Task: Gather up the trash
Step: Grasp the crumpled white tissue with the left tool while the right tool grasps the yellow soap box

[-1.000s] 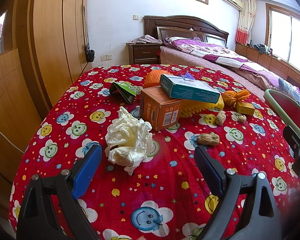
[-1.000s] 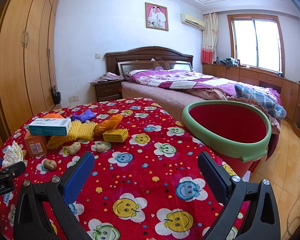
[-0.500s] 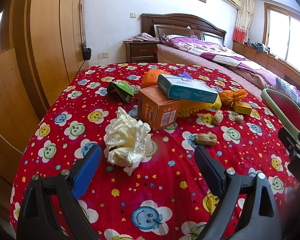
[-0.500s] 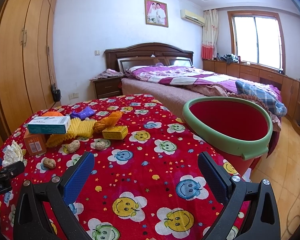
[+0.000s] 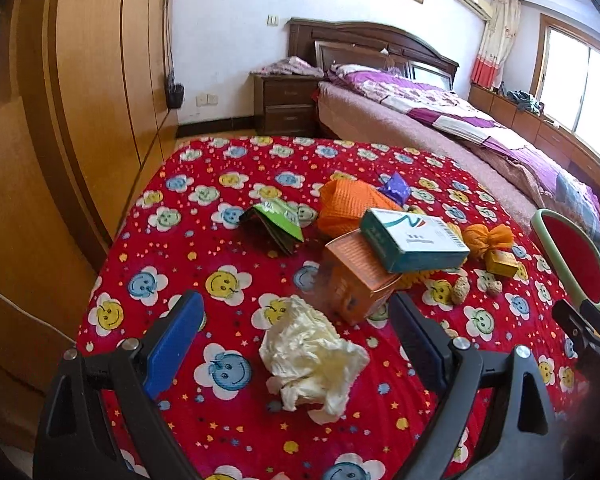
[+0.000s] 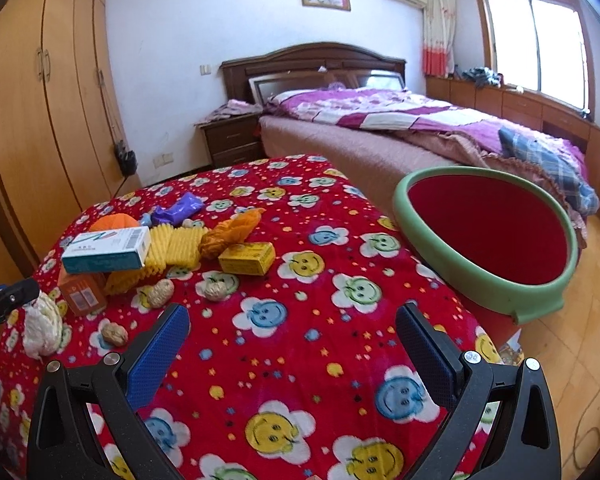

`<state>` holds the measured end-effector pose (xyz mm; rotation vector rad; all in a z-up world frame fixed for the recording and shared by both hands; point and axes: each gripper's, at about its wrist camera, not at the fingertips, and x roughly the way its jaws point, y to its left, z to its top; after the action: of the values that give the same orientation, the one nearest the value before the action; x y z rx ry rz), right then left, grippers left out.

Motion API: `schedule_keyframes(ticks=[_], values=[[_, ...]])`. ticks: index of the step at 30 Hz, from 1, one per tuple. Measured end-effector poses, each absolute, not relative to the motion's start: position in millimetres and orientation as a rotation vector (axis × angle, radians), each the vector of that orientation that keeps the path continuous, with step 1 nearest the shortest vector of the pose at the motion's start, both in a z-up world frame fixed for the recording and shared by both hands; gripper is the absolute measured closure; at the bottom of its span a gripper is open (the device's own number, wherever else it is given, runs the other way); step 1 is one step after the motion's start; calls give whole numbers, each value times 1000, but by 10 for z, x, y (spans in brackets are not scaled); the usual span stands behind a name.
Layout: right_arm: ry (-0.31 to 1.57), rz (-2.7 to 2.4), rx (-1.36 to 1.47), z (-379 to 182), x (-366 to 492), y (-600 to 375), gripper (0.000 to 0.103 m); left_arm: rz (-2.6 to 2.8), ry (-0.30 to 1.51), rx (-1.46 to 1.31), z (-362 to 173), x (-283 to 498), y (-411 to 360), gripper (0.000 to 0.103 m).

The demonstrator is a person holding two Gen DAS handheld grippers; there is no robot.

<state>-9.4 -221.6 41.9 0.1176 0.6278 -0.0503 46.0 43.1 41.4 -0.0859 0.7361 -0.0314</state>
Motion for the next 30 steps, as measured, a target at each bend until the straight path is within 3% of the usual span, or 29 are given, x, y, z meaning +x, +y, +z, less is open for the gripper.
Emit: schedule_keyframes(ticks=[5, 10, 12, 15, 23, 26, 30], values=[[672, -42, 134, 411, 37, -2196, 1, -47, 806, -98, 244, 448, 452, 16], [697, -44, 125, 396, 119, -2117, 1, -82, 876, -143, 47, 453, 460, 38], [711, -48, 120, 376, 160, -2084, 1, -115, 886, -158, 4, 473, 460, 56], [748, -63, 111, 345, 262, -2045, 1, -168, 876, -166, 2, 493, 459, 66], [832, -85, 181, 227, 608, -2087, 1, -243, 816, -166, 145, 546, 502, 69], [862, -76, 197, 191, 726, -2101, 15, -244, 805, -190, 188, 618, 516, 69], [871, -50, 178, 183, 847, -2056, 20, -235, 807, -223, 198, 687, 537, 69]])
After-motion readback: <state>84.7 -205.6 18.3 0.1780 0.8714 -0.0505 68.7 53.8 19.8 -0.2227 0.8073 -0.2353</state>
